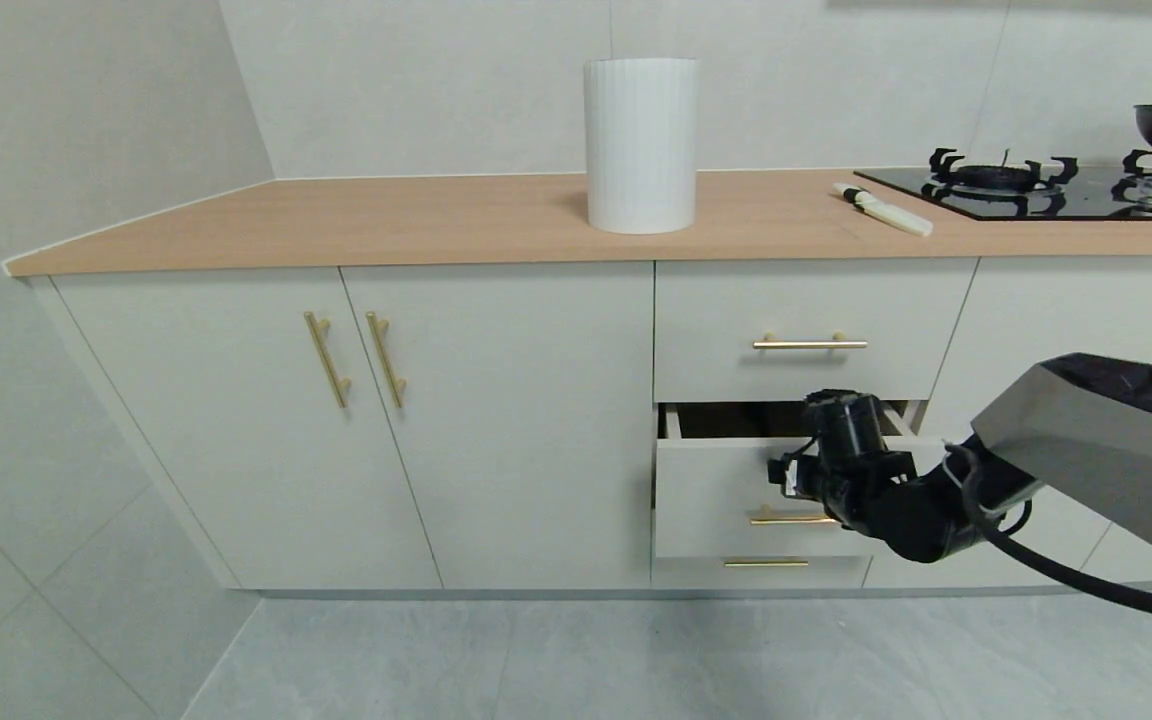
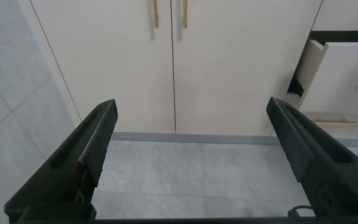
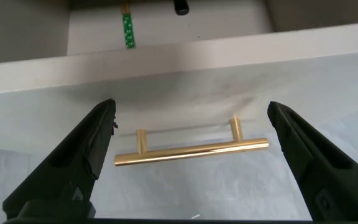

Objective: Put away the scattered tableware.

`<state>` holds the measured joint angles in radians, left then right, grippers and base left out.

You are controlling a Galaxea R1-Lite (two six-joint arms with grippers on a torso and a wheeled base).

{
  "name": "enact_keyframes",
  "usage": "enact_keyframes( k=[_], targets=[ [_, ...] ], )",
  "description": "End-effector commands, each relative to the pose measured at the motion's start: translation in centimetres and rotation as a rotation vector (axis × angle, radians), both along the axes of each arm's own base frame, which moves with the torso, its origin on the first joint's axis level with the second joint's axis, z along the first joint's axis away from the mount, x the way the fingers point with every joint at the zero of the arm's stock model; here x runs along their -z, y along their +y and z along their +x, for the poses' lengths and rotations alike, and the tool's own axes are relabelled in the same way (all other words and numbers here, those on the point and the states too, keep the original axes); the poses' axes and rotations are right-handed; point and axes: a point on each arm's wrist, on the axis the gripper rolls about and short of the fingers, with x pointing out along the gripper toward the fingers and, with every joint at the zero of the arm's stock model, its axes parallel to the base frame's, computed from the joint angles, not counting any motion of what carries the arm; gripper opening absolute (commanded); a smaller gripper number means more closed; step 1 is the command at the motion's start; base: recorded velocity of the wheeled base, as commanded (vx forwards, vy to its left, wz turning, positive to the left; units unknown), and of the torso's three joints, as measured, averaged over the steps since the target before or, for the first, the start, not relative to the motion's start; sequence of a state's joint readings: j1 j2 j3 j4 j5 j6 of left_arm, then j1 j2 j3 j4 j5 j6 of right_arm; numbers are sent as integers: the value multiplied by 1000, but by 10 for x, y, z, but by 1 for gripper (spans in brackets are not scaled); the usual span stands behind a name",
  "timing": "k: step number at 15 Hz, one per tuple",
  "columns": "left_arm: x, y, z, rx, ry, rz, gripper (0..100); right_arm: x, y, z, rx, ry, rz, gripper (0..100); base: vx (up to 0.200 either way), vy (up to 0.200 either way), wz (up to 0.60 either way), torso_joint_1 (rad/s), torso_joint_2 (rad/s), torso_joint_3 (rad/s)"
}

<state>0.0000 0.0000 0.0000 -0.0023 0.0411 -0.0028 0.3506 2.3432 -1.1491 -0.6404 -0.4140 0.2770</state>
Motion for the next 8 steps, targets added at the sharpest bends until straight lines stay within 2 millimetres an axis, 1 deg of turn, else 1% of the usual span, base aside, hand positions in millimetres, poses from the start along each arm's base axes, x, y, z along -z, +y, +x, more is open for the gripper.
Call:
enact_keyframes(
  k=[1,2,6,8],
  targets=[
    [0,0,0,0,-1,0,100,13,4,11,0,0,0,100,0,0,0,0,0,0],
    [0,0,0,0,-1,0,100,17,8,18,0,-12,2,100,0,0,0,0,0,0],
    [0,0,0,0,-1,0,100,19,9,23,7,-25,7,100,0,0,0,0,0,0],
    [0,0,0,0,-1,0,100,21,6,27,15,-29,11,100,0,0,0,0,0,0]
  ],
)
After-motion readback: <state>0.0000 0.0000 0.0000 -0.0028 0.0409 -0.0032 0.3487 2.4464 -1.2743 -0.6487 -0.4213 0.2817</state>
